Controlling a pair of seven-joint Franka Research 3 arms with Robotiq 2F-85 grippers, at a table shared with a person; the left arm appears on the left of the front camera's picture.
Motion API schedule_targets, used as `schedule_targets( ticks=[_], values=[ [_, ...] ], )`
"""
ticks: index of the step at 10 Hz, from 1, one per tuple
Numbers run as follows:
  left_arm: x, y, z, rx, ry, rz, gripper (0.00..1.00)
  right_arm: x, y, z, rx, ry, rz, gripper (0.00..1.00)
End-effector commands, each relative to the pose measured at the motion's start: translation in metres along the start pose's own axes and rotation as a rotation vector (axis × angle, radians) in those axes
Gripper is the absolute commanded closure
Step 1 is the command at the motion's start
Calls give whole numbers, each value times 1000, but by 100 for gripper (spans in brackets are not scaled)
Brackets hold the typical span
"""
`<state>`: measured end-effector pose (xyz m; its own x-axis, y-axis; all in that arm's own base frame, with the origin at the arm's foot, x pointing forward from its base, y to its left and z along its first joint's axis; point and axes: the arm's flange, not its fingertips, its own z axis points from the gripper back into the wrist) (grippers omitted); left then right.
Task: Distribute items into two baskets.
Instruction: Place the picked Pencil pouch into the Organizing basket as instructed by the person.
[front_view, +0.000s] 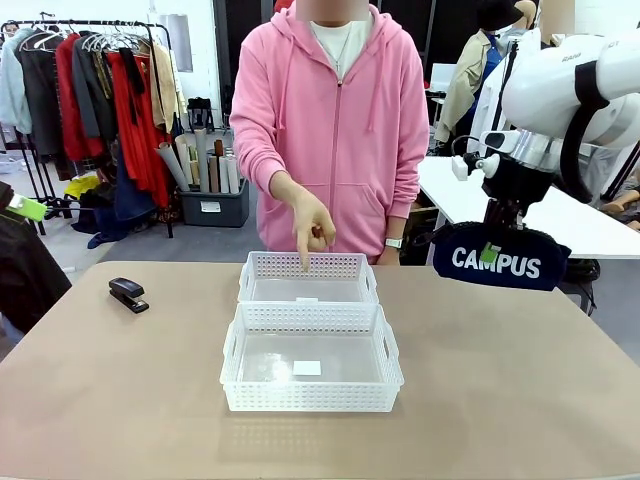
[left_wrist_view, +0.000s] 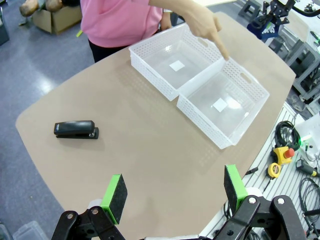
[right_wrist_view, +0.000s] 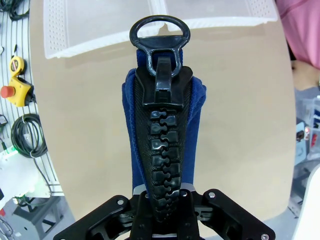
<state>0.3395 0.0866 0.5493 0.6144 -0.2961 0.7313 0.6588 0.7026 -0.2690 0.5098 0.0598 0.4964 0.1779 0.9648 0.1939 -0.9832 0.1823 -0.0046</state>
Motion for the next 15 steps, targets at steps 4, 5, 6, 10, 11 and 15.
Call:
schedule_targets(
  ticks=[4,5,6,10,11,15],
  values=[
    [1,1,0,-12,-17,-12,0,0,0,2,-2,0,-2,100],
    [1,1,0,-12,-17,-12,0,0,0,2,-2,0,-2,100],
    [1,1,0,-12,-17,-12,0,0,0,2,-2,0,-2,100],
    [1,1,0,-12,-17,-12,0,0,0,0,0,0,0,100],
    [1,1,0,-12,-17,-12,0,5,2,0,-9,-1,12,100],
    [1,1,0,-12,-17,-12,0,31,35,-4,8,-2,26,100]
  ],
)
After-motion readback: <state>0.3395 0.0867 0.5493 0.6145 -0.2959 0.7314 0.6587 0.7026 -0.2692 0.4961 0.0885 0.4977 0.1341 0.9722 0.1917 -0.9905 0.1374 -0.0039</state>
